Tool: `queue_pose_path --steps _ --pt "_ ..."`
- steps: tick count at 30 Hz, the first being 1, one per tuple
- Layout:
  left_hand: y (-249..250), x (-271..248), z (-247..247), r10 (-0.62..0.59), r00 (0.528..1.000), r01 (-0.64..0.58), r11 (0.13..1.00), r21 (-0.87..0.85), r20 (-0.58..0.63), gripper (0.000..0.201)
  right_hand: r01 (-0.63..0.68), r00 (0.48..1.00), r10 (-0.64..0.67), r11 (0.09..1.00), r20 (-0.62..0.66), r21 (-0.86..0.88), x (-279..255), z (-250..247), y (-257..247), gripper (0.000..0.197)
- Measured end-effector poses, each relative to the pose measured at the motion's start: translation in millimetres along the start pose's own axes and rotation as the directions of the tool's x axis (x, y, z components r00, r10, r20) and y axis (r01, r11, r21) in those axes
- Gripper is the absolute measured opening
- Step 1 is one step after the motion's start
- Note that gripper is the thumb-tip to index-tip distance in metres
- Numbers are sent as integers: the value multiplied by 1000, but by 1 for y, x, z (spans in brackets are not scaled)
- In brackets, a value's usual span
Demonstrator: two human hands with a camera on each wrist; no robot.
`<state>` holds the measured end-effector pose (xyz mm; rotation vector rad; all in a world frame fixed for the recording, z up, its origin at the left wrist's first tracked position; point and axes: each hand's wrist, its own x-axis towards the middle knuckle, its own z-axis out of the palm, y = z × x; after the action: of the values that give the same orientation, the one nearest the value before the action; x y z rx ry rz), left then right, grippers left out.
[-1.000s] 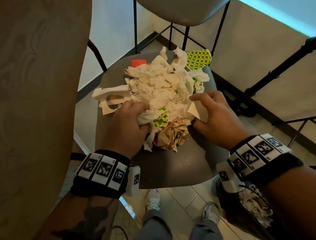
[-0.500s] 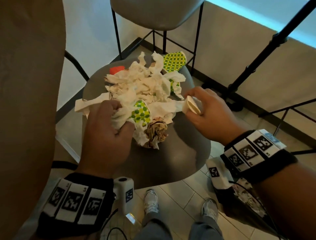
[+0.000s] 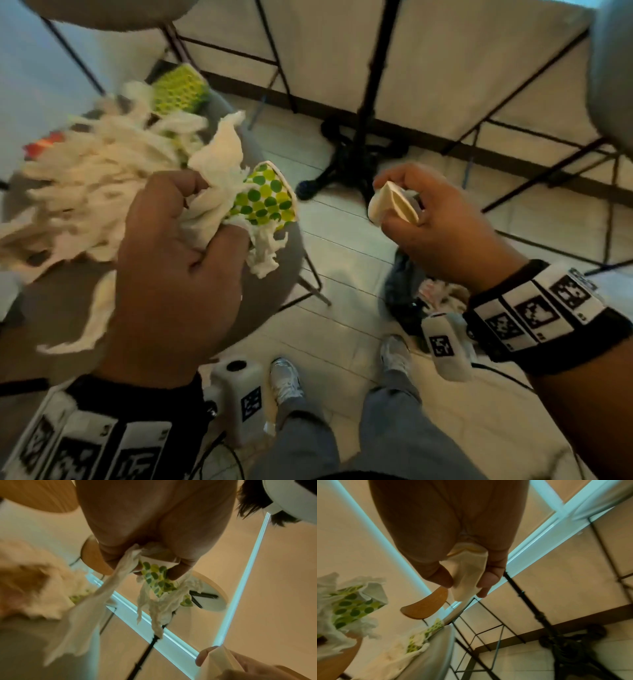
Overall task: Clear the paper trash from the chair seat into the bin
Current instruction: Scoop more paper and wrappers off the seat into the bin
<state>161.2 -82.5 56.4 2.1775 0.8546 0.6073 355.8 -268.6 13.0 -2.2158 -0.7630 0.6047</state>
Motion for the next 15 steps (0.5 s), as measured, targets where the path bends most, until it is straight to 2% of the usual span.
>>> queue_pose_path --steps 3,5,7,11,15 --pt "30 -3 60 59 988 -55 998 -35 143 27 -105 993 106 994 -44 17 -27 -35 57 38" --pt "49 -9 115 89 957 -63 993 -103 277 29 -203 975 208 977 -81 66 -49 -58 108 37" --pt "64 -18 172 114 912 -51 985 -166 394 25 -290 946 301 952 -120 102 -67 -75 159 32" --pt "75 -40 288 103 811 -7 986 -166 576 23 -480 854 497 867 -156 135 -97 -87 258 29" --pt "59 -59 392 21 674 12 999 -39 739 34 -620 760 638 769 -127 154 -109 -70 354 29"
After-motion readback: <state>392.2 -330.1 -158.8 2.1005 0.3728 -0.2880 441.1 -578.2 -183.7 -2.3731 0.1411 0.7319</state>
